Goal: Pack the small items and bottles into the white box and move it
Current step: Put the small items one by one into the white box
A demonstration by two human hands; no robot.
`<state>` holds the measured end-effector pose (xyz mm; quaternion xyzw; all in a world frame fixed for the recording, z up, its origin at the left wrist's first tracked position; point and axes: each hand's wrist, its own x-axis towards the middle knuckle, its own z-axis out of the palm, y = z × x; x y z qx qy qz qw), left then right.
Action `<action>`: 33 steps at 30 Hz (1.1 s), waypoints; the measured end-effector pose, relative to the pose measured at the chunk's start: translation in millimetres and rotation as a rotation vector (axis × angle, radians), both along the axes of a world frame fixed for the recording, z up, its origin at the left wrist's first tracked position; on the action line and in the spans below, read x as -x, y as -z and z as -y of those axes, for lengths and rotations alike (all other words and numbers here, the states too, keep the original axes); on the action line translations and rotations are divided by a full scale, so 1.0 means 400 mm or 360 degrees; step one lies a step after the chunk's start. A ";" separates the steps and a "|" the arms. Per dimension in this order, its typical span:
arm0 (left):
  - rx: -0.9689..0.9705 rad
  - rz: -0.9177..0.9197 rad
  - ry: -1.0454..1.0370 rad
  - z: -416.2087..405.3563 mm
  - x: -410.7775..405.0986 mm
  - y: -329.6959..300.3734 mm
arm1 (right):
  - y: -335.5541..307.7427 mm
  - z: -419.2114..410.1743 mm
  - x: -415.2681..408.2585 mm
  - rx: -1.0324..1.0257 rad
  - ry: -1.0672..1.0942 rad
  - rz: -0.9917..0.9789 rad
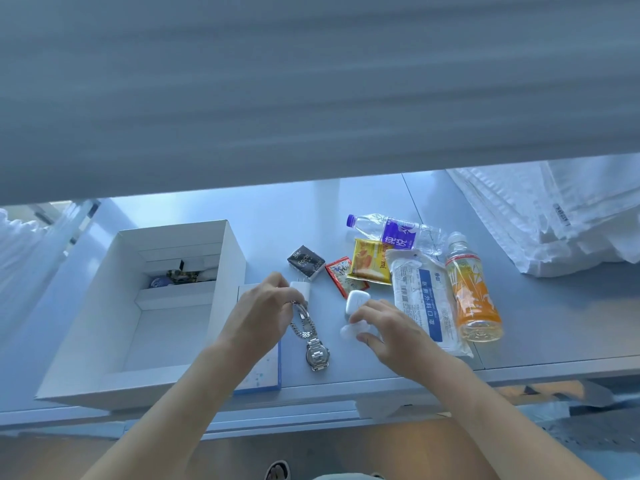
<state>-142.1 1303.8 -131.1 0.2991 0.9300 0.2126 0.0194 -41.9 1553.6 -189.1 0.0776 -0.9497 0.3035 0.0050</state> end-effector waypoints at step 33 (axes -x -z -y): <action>-0.0682 -0.0172 -0.0324 0.365 0.023 -0.080 | -0.171 0.413 0.200 0.0254 -0.0424 -0.0025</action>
